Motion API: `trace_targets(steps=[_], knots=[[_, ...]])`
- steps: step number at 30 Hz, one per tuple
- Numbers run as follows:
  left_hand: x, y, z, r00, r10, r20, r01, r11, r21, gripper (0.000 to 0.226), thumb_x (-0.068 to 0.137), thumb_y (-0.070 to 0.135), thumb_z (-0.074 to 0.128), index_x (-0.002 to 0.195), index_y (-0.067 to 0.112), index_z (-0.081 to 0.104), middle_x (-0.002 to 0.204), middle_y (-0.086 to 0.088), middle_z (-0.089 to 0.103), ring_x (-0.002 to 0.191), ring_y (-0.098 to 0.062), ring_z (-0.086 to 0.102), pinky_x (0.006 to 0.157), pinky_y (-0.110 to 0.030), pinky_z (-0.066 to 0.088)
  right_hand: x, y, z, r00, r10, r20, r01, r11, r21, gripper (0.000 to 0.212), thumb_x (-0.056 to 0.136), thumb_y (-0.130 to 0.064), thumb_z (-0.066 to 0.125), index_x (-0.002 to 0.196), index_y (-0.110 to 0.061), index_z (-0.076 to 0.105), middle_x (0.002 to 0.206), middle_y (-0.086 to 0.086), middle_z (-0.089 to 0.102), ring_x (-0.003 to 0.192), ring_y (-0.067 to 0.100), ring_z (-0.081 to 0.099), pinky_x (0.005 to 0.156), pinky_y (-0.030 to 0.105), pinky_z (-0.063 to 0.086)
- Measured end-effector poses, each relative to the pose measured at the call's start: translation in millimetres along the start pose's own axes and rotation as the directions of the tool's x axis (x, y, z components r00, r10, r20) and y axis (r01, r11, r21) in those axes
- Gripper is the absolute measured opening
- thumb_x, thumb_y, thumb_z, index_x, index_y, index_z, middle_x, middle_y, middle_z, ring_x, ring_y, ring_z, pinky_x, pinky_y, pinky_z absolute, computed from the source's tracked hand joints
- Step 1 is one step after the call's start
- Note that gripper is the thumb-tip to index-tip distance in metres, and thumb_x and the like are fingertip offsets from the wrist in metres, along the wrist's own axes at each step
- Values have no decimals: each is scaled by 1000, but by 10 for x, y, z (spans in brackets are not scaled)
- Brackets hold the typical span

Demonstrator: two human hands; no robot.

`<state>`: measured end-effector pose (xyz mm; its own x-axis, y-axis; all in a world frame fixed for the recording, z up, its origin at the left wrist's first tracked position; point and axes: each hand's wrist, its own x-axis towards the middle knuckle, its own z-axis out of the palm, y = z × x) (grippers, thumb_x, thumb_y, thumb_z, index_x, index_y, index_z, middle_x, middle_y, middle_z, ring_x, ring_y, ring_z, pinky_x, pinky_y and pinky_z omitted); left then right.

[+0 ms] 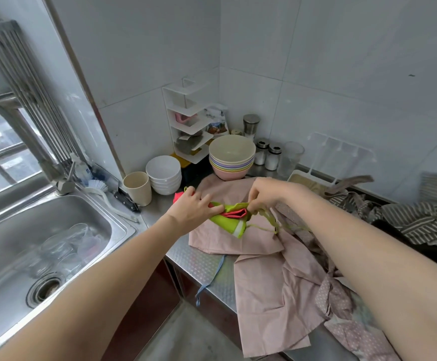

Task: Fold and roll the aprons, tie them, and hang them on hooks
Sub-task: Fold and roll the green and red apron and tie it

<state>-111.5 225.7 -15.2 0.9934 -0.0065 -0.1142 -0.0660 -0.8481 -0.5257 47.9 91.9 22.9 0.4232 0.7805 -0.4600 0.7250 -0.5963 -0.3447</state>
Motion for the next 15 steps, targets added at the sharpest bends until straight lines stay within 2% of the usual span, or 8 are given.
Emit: trace_targets(steps=[2,5,6,8,12,15], knots=[[-13,18,-3,1000,21,1,-21,1000,13,46,97,9,39,137,23,21,124,-16,44,103,-32,51,90,-40,34,-13,-3,-49,995,15,100,-19,999,40,8,83,-21,68,76,-17,71,71,-4,65,62,8,51,53,17,39],[-16,26,-35,999,40,5,-40,999,35,46,97,9,39,138,22,22,124,-16,44,106,-32,49,93,-41,33,-2,5,-55,989,43,143,-48,998,31,5,83,-18,69,79,-15,69,73,-3,63,66,9,52,57,23,40],[-13,25,-48,999,37,2,-37,999,37,46,97,10,39,138,21,22,124,-16,44,107,-32,49,94,-41,32,-6,9,-53,988,56,143,-59,998,20,2,82,-14,69,83,-12,69,73,-2,63,66,8,54,59,23,43],[-11,29,-57,999,38,1,-38,998,48,45,97,11,40,137,20,22,125,-17,43,108,-33,48,96,-42,32,-11,21,-67,989,87,118,-90,996,22,10,81,-8,69,90,-5,71,69,1,62,63,8,56,66,27,50],[-9,59,-63,999,37,13,-38,997,62,43,97,9,40,136,19,24,124,-17,44,108,-34,48,95,-42,32,-20,13,-107,985,169,39,-173,979,112,12,84,-7,65,93,0,69,64,8,60,64,23,54,72,39,50],[23,67,-76,1000,20,13,-21,998,59,43,96,10,41,135,19,25,123,-16,45,106,-32,50,94,-41,33,-42,-37,-80,961,257,101,-270,951,151,14,90,-11,51,83,-2,58,57,1,62,58,16,48,63,29,42]])
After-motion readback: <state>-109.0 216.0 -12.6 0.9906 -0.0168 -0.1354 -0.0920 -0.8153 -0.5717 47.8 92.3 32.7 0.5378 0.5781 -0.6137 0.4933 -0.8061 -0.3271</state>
